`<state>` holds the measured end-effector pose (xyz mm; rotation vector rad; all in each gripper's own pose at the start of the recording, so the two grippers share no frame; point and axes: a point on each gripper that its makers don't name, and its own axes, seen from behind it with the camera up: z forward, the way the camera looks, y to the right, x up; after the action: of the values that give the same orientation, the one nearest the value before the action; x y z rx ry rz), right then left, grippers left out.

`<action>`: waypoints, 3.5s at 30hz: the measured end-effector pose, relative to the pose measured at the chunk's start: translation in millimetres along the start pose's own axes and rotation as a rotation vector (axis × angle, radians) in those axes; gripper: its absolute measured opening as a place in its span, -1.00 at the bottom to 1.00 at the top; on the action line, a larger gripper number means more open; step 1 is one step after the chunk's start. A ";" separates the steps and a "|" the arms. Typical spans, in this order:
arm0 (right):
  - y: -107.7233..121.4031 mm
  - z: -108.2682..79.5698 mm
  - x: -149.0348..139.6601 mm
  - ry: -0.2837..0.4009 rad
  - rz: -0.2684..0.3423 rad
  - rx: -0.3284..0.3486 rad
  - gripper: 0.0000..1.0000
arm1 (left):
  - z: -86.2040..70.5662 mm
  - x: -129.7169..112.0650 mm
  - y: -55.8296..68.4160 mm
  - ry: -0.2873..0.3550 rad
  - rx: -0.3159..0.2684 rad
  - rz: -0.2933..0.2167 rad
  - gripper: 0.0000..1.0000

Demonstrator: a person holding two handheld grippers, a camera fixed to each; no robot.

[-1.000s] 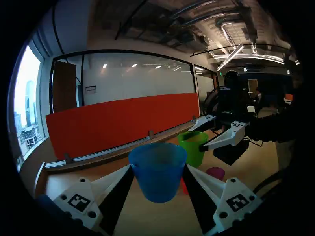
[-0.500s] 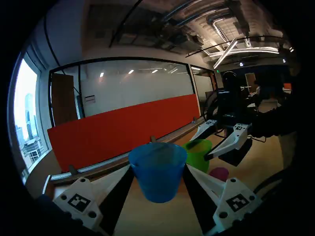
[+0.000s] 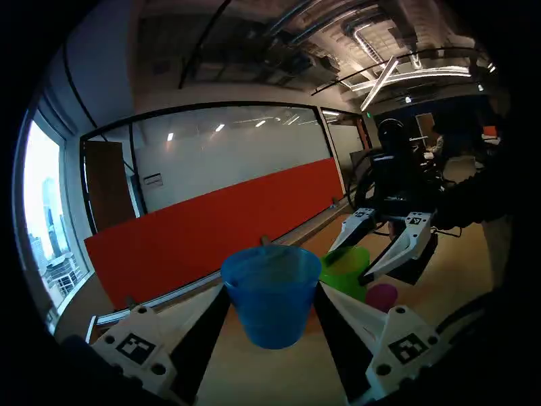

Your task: Pour water

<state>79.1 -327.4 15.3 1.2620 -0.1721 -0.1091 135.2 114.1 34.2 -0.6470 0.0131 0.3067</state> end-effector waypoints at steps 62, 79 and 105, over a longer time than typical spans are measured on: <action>-44.0 4.0 -26.2 -0.028 -0.003 0.098 0.86 | 2.9 26.5 6.1 0.000 -0.024 0.283 0.65; -50.5 2.9 -27.4 -0.029 -0.001 0.119 0.86 | 1.7 31.7 15.5 0.018 -0.052 0.333 0.65; -61.9 1.9 -26.0 -0.021 0.002 0.159 0.86 | 2.0 37.3 32.1 0.042 -0.073 0.464 0.65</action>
<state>54.0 -343.2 -45.0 1.4195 -0.2035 -0.1088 161.6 149.8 12.8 -0.7194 0.1947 0.7434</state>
